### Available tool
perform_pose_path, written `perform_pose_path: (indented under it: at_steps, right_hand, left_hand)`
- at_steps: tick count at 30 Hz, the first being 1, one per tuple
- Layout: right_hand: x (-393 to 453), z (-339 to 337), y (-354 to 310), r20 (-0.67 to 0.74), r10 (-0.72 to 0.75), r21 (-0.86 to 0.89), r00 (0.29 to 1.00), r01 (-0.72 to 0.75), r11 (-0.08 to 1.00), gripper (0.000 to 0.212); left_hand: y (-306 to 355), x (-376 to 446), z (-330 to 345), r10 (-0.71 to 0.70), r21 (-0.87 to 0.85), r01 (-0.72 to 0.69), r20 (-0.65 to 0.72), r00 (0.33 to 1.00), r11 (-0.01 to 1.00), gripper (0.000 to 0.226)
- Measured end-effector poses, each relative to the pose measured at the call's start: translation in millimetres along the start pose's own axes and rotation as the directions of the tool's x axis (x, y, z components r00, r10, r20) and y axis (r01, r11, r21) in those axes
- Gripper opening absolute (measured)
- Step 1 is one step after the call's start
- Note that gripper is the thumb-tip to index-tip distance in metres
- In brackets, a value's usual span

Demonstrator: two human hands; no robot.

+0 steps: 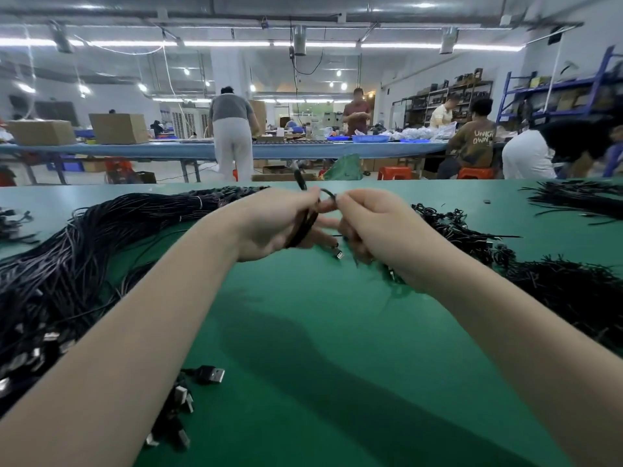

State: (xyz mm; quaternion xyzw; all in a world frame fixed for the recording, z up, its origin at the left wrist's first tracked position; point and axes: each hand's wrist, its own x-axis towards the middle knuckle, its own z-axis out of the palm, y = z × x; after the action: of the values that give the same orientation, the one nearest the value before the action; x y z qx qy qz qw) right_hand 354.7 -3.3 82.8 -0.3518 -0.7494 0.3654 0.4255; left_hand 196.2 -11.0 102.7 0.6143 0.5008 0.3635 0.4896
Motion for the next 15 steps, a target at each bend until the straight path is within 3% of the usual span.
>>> perform_pose_path:
  at_steps: [2, 4, 6, 10, 15]
  right_hand:
    - [-4.4, 9.3, -1.6, 0.112, 0.018, 0.080, 0.994, -0.027, 0.996, 0.030]
    - [-6.2, 15.3, 5.0, 0.197, 0.045, 0.087, 0.979, -0.064, 0.994, 0.029]
    - [-6.5, 14.9, 13.0, 0.235, 0.073, 0.057, 0.969, -0.089, 0.994, 0.031]
    - [-2.8, 6.5, 27.5, 0.274, 0.158, 0.049, 0.949, -0.177, 0.983, 0.028]
    - [4.7, 2.1, 35.8, 0.254, 0.283, 0.423, 0.925, -0.370, 0.827, 0.020]
  left_hand:
    - [2.9, 1.4, 1.0, 0.112, -0.366, -0.120, -0.043, 0.993, 0.923, 0.046]
    - [7.3, -1.1, 1.5, 0.197, -0.525, -0.204, -0.070, 0.978, 0.826, 0.045]
    - [10.5, -4.1, 4.9, 0.226, -0.579, -0.251, -0.116, 0.967, 0.775, 0.038]
    - [8.0, -2.5, 9.1, 0.221, -0.590, -0.253, -0.127, 0.967, 0.767, 0.032]
    - [-7.0, 6.4, 18.6, 0.180, -0.616, -0.133, 0.015, 0.984, 0.776, 0.031]
